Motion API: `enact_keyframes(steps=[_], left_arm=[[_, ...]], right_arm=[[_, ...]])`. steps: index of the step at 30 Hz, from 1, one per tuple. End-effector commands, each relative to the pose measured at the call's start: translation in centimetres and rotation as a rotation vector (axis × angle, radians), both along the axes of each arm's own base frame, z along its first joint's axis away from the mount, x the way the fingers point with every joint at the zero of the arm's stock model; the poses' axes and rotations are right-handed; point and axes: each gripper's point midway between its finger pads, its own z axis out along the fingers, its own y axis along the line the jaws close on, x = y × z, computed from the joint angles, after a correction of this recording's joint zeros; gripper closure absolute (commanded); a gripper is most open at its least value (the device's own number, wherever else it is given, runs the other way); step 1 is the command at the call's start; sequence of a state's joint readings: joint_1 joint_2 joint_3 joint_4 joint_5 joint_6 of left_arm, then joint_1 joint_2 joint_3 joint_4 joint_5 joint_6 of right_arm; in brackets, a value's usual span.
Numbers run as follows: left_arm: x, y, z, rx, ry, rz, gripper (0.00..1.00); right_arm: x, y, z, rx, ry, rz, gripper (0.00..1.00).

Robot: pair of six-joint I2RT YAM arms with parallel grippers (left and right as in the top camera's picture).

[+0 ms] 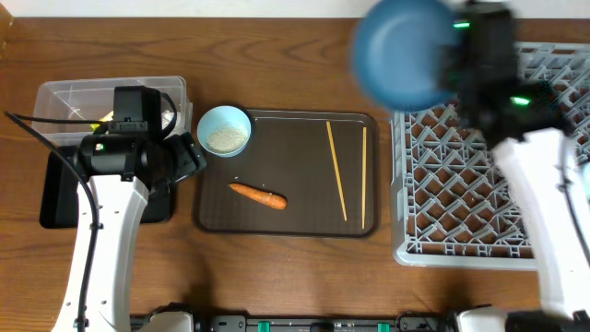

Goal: Sort waste into correct bins and load items into the dishwasher rack
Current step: 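Grasp the blue plate rim and lift it toward the rack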

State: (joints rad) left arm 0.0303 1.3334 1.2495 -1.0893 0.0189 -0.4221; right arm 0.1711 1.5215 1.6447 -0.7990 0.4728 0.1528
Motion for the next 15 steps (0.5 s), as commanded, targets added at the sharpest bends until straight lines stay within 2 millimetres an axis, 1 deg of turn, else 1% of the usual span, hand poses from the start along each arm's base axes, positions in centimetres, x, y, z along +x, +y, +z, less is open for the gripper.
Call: enact_keyframes(steps=[1,3,5,7,10,15], left_arm=[[0.0,0.3,-0.1,0.01,0.005,0.013,0.12],[0.0,0.3,-0.1,0.01,0.005,0.013,0.12],[0.0,0.3,0.0,0.009,0.004,0.013,0.12],[0.0,0.3,-0.1,0.009,0.005,0.013,0.12],[0.0,0.3,-0.1,0.009,0.005,0.012,0.12],[0.0,0.3,-0.1,0.009,0.005,0.013,0.12]], right_arm=[[-2.4,-8.5,3.0,-0.234,-0.024,-0.304,0.99],[-4.0,-12.3,3.9,-0.321,-0.019,-0.466,0.99],[-5.1,-15.1,4.4,-0.371,-0.017,-0.582,0.99],[-5.8,-17.2,4.6,-0.396,-0.018,-0.664,0.99],[-6.1,-19.8,4.6,-0.424,-0.015,-0.739,0.99],[-5.1,-23.0,4.1,-0.534,0.059,-0.772,0.99]])
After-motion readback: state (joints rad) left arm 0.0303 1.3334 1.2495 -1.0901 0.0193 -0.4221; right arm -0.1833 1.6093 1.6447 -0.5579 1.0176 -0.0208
